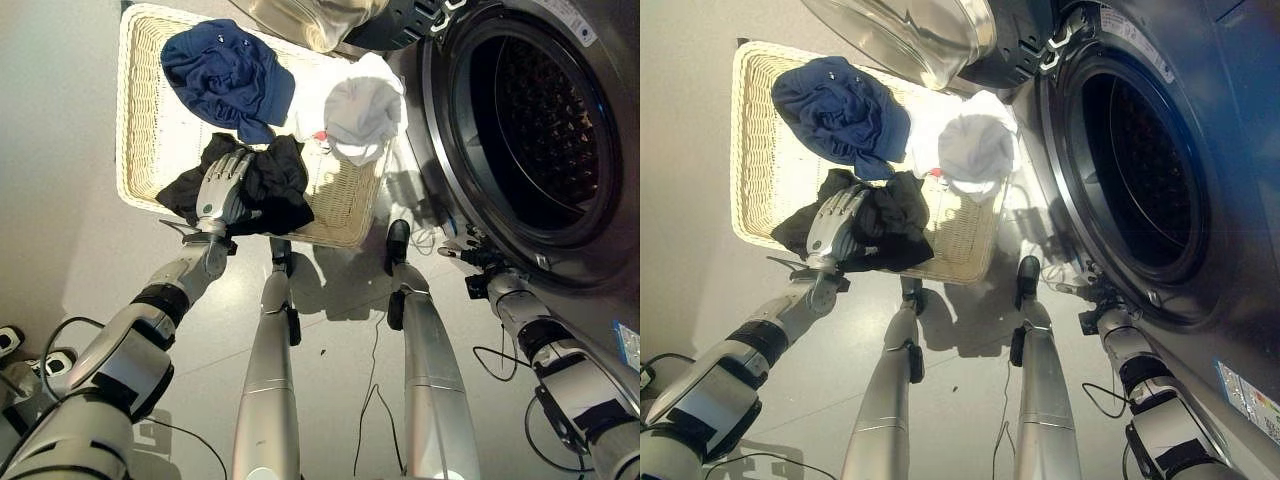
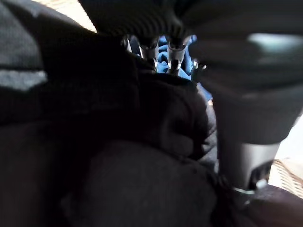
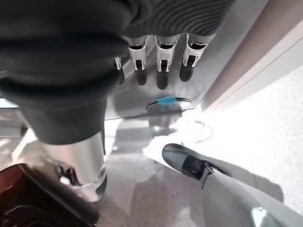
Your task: Put the clothes into the washing machine.
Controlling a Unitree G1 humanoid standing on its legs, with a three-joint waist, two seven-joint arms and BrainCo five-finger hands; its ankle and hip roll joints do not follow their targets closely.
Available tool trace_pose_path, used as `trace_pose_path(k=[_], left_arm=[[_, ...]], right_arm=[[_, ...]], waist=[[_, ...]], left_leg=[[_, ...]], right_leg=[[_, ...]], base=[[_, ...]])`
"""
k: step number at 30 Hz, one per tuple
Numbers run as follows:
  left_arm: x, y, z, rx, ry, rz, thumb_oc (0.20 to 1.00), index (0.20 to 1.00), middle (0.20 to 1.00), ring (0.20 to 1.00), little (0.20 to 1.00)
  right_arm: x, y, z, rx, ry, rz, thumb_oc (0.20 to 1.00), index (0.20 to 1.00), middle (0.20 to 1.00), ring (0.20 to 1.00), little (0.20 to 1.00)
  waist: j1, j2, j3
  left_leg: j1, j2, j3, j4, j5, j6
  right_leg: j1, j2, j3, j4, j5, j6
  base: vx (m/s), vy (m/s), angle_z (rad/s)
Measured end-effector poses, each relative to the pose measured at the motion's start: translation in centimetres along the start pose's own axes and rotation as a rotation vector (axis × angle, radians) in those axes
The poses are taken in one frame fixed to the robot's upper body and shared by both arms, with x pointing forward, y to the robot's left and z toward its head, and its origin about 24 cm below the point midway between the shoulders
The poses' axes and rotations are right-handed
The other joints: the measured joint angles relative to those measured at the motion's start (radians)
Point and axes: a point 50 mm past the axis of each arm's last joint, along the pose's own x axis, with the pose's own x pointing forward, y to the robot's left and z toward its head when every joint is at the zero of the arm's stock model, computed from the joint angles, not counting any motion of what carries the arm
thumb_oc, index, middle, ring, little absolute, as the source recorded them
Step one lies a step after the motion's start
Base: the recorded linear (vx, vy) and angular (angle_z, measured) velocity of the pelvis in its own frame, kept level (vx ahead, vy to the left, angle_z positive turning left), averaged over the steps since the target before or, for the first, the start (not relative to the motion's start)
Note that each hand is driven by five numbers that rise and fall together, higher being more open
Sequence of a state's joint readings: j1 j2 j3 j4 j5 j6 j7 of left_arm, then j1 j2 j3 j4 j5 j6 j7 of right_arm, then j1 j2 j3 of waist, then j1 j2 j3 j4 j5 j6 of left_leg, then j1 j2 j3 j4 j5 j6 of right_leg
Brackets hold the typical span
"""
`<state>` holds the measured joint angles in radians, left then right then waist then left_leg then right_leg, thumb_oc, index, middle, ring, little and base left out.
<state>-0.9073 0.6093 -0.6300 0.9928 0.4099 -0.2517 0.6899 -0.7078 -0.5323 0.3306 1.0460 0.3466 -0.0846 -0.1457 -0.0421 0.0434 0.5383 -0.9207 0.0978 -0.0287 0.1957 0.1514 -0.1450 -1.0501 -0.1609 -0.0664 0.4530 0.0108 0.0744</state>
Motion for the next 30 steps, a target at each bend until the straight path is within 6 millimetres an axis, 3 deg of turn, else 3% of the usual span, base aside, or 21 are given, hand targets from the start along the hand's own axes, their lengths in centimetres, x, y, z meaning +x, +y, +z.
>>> trace_pose_path(k=[10,20,21,22,30], left_arm=[[0.7,0.1,-1.2,0.06,0.121,-0.078,1.0,1.0,1.0,1.0,1.0],[1.7,0.5,-1.3,0.175,0.161,-0.119,1.0,1.0,1.0,1.0,1.0],[1.7,0.6,-1.3,0.191,0.163,-0.124,0.382,0.382,0.382,0.382,0.382],[1.7,0.6,-1.3,0.199,0.163,-0.127,0.2,0.2,0.2,0.2,0.2],[3.9,2.7,-1.0,0.259,0.192,-0.112,0.2,0.2,0.2,0.2,0.2]], right_arm=[[0.4,0.6,2.0,-0.02,-0.056,0.027,1.0,1.0,1.0,1.0,1.0],[0.6,0.5,2.5,-0.007,-0.061,0.022,1.0,1.0,1.0,1.0,1.0],[0.7,0.6,2.7,-0.013,-0.064,0.024,1.0,1.0,1.0,1.0,1.0],[0.7,0.6,2.7,-0.015,-0.063,0.023,1.0,1.0,1.0,1.0,1.0],[0.8,0.7,3.2,-0.02,-0.07,0.02,1.0,1.0,1.0,1.0,1.0]], waist=[[-0.018,-0.001,-0.001],[-0.023,-0.006,-0.003],[-0.024,-0.006,-0.003],[-0.023,-0.007,-0.004],[-0.024,-0.021,-0.014]], left_leg=[[-0.021,0.0,-0.002,0.004,0.001,-0.002],[-0.021,0.002,-0.001,0.006,-0.001,-0.002],[-0.021,0.002,-0.001,0.006,-0.003,0.001],[-0.021,0.002,-0.001,0.006,-0.003,0.001],[-0.021,0.002,-0.001,0.009,-0.005,-0.006]], right_leg=[[-0.019,0.001,-0.001,0.001,0.0,-0.001],[-0.021,0.003,0.001,0.002,0.001,-0.001],[-0.021,0.003,0.001,0.002,0.001,-0.001],[-0.022,0.003,0.002,0.002,0.001,-0.001],[-0.025,0.007,0.007,0.001,0.003,-0.003]], base=[[0.0,0.0,0.0],[0.0,0.0,0.0],[0.0,0.0,0.0],[0.0,0.0,0.0],[0.0,-0.001,-0.01]])
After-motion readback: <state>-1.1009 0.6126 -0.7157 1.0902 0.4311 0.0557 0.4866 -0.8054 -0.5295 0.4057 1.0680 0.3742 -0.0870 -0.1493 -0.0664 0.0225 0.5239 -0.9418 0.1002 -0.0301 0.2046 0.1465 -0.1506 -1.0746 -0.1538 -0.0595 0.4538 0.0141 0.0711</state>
